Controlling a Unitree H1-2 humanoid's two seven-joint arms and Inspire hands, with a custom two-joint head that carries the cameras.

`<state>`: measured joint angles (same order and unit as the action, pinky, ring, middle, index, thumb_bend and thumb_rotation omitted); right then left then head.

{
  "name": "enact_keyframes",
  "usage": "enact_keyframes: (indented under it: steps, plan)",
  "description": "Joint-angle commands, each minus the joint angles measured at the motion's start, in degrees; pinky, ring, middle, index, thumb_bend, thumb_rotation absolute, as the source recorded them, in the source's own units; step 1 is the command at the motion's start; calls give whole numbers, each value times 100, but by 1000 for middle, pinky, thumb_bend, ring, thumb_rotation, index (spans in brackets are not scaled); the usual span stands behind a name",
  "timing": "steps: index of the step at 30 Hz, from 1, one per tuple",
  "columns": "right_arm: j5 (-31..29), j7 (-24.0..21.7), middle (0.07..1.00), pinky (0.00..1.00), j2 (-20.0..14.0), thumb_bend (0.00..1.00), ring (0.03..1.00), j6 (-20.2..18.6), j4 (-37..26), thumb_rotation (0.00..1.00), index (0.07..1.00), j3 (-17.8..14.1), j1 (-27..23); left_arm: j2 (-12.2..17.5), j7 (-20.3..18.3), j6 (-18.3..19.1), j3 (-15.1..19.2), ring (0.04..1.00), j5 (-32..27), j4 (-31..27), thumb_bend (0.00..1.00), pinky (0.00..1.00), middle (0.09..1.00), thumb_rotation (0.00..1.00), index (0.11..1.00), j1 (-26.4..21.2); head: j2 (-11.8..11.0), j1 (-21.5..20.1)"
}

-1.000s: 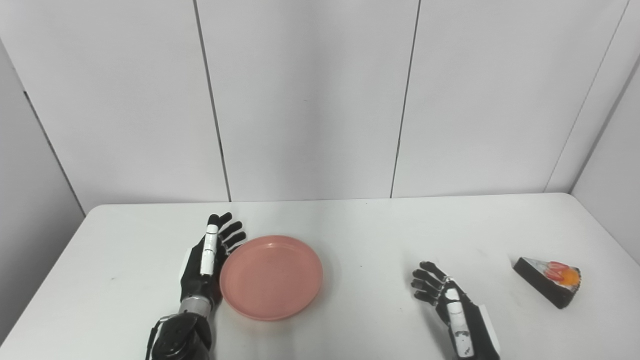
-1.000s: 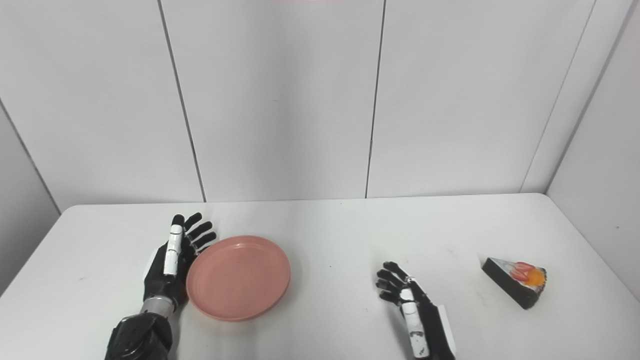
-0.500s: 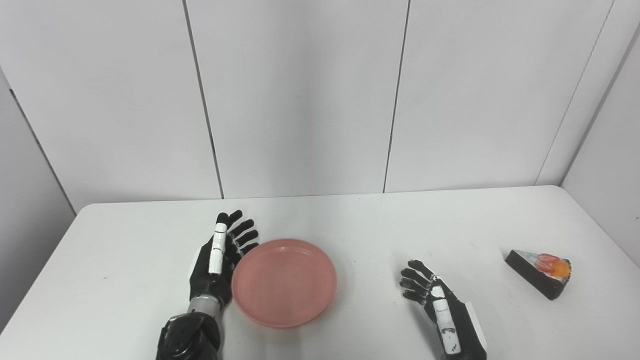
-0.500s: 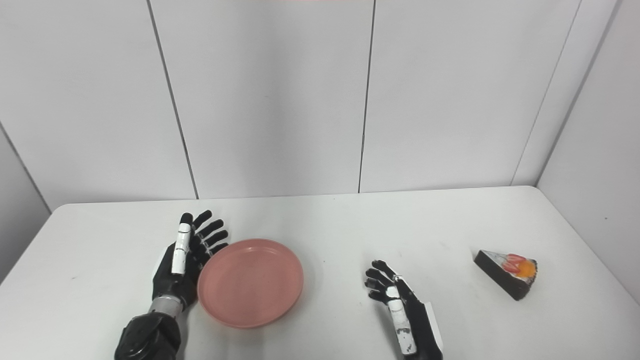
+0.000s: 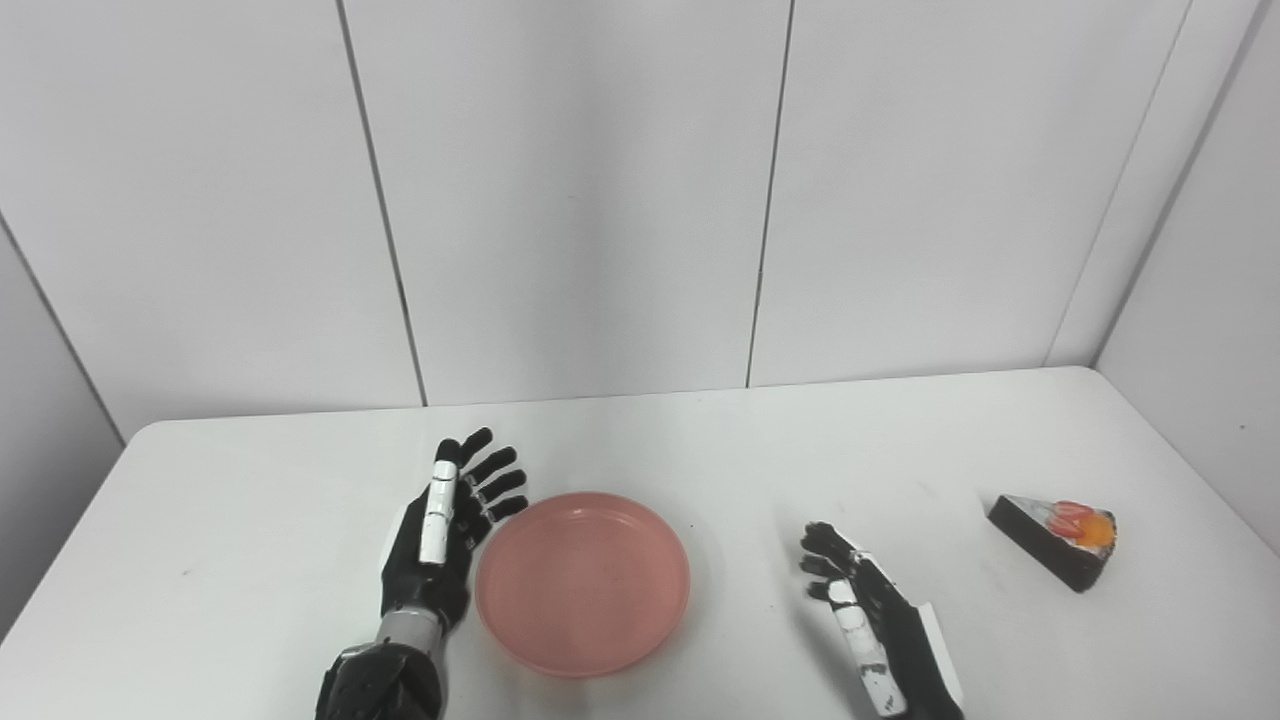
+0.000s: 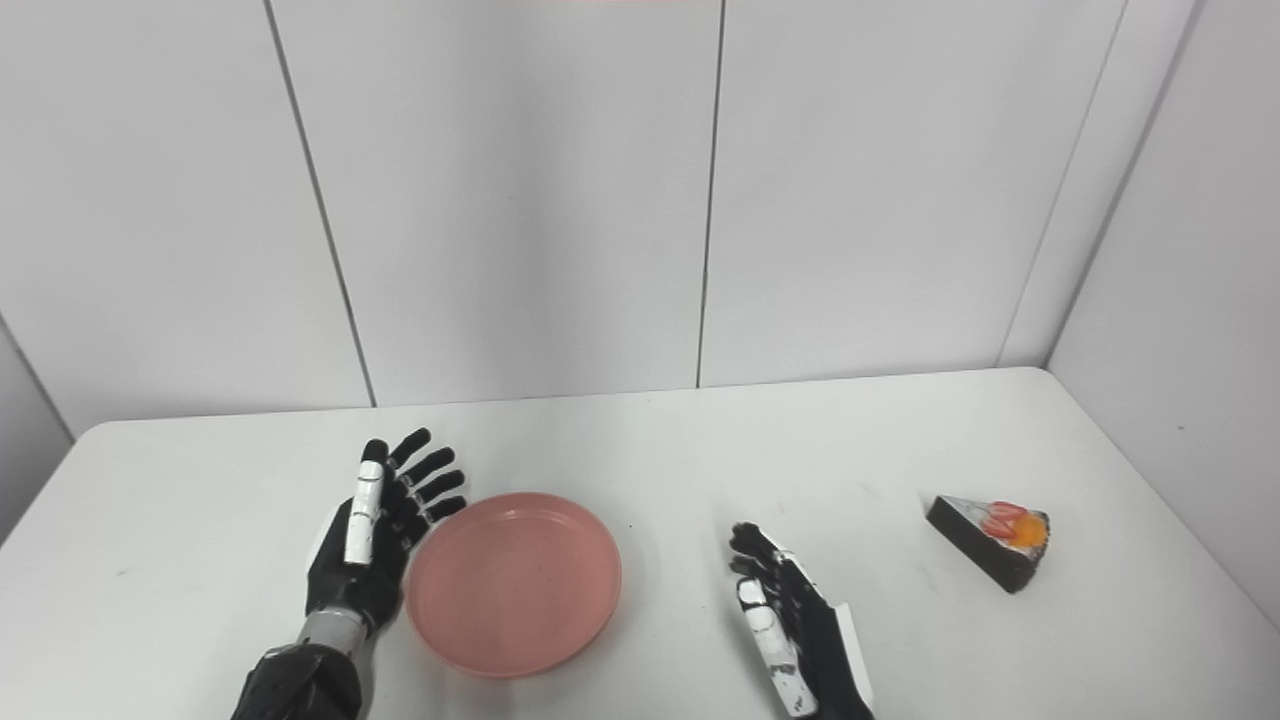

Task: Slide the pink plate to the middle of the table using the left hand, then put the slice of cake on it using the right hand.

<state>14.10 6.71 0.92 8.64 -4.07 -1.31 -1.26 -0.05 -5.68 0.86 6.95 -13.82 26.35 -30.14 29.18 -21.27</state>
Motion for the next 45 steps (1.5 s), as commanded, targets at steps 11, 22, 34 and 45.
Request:
enact_keyframes:
  steps: [11, 22, 34, 45]
  plan:
    - [2625, 353, 857, 784, -863, 684, 843, -911, -1327, 1000, 788, -288, -527, 52, 10, 193, 81, 744, -69, 240, 763, 679, 778, 853, 794, 151, -115, -321]
    - [3766, 460, 828, 840, -2095, 708, 839, -1089, -703, 1000, 794, -382, -1183, 88, -94, -10, 97, 733, -26, 535, 743, 663, 755, 878, 800, 72, -207, -320]
    - [4100, 881, 782, 713, -3036, 750, 778, -1039, 522, 993, 755, -418, -1807, 61, -100, 39, 76, 754, -37, 505, 770, 700, 770, 848, 804, 139, -243, -278]
    - [3916, 825, 680, 540, -3548, 813, 630, -1175, 1764, 996, 684, -27, -2246, 52, -117, 151, 73, 750, -77, 349, 766, 696, 759, 842, 798, 225, -208, -301]
